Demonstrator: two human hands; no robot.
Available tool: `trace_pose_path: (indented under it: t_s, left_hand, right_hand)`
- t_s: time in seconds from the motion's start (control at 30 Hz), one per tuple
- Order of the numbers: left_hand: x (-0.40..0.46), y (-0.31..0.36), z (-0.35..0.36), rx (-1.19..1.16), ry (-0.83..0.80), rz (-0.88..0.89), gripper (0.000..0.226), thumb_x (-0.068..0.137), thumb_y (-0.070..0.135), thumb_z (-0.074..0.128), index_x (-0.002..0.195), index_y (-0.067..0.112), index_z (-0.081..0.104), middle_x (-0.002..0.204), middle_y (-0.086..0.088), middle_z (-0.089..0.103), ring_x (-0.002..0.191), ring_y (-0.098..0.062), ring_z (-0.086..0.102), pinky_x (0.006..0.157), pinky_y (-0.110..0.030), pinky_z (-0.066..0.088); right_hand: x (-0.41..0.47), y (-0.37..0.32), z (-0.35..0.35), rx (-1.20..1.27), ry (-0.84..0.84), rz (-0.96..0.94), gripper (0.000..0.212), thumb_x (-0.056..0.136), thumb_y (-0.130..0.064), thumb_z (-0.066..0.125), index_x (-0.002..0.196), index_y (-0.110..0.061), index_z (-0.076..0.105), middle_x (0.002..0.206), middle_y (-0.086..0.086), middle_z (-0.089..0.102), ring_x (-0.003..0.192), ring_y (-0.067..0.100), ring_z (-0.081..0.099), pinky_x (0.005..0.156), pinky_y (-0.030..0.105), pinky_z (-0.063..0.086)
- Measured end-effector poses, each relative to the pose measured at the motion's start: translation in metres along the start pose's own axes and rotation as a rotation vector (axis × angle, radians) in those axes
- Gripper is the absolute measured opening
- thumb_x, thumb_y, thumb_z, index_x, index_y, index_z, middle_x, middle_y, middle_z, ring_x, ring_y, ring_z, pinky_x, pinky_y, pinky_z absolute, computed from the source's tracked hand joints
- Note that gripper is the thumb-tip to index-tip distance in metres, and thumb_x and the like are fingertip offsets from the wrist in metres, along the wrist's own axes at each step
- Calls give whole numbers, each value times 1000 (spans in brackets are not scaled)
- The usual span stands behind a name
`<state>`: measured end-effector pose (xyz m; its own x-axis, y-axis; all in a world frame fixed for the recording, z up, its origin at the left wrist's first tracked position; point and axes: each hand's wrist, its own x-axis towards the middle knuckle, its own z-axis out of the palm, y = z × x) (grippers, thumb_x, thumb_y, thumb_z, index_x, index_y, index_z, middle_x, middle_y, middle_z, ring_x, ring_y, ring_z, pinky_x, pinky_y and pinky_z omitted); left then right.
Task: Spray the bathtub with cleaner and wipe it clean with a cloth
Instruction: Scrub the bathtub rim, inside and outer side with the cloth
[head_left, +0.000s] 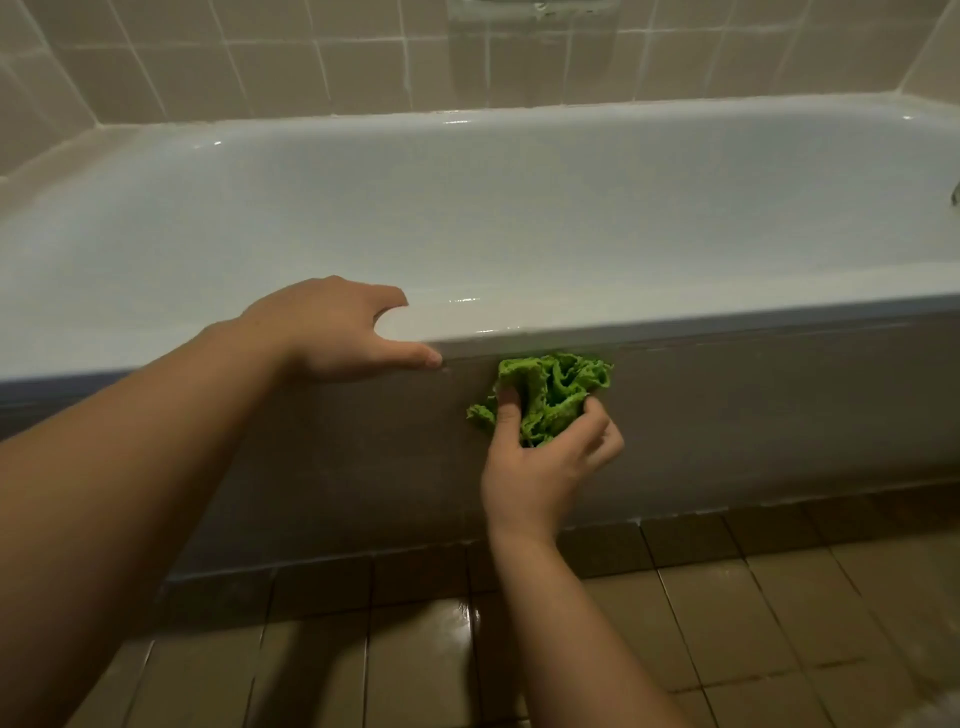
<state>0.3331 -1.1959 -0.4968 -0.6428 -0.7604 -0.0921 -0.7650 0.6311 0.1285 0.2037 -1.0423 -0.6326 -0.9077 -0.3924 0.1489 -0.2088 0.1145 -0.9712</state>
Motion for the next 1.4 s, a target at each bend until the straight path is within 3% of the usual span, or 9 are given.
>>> trace_pose_path:
  t_s: [0.07,0.2,0.37,0.6,0.73,0.9,1.0,1.13,1.4]
  left_hand:
    - [2,2,0,8,-14,6,85,61,101,41,124,45,54,124,9,63,100,-16,51,84,-37,43]
    - [2,2,1,9,-18,5,91,57,103,36,125,44,53,124,7,64,100,-18,51,83,-37,42]
    - [2,2,2,-14,7,14,79,58,101,39,112,46,55,106,13,61,96,-17,55,79,-35,44]
    - [2,1,4,23,35,-2,85,59,102,38,121,46,53,119,9,65,97,-18,52,82,-36,43]
    - [1,2,4,36,29,-8,87,63,102,40,125,44,52,124,6,64,100,-19,51,83,-36,43]
    - [2,4,3,7,21,10,89,60,103,39,126,45,53,130,7,63,105,-19,53,86,-36,41]
    - [3,3,3,16,18,-3,99,62,103,39,139,41,48,145,5,57,125,-24,52,89,-36,37]
    - [3,10,3,20,21,20,100,66,104,34,140,38,49,145,3,57,126,-26,53,88,-37,37]
    - [2,12,2,5,14,16,98,67,104,16,131,40,55,136,6,62,102,-16,47,85,-36,36]
  right_hand:
    - [-1,6,-2,10,-18,-2,73,88,-44,76,143,-13,40,148,4,35,122,24,51,92,49,57]
    - [2,1,-10,45,-3,-149,81,94,-34,72,159,-33,25,146,7,40,110,2,43,81,-6,34]
    - [-3,1,-1,10,18,-106,48,99,-43,61,144,-29,56,146,15,35,107,23,54,80,11,39]
    - [-11,5,11,-23,-68,-103,72,86,-68,61,146,-42,31,147,5,22,119,34,54,93,34,52]
    - [-9,17,15,94,5,28,69,92,-55,64,147,-24,37,143,12,30,117,32,54,71,2,39]
    - [-11,10,14,144,-29,1,66,92,-54,66,146,-26,39,129,-5,29,108,17,51,70,8,43]
    - [13,3,7,176,91,37,66,94,-49,67,146,-19,41,131,4,35,99,5,42,68,-4,34]
    - [2,1,14,162,38,197,67,96,-55,59,146,-18,35,139,8,35,108,23,51,75,21,43]
    - [11,-14,14,216,113,166,68,94,-57,63,147,-26,35,132,0,30,109,26,55,84,32,52]
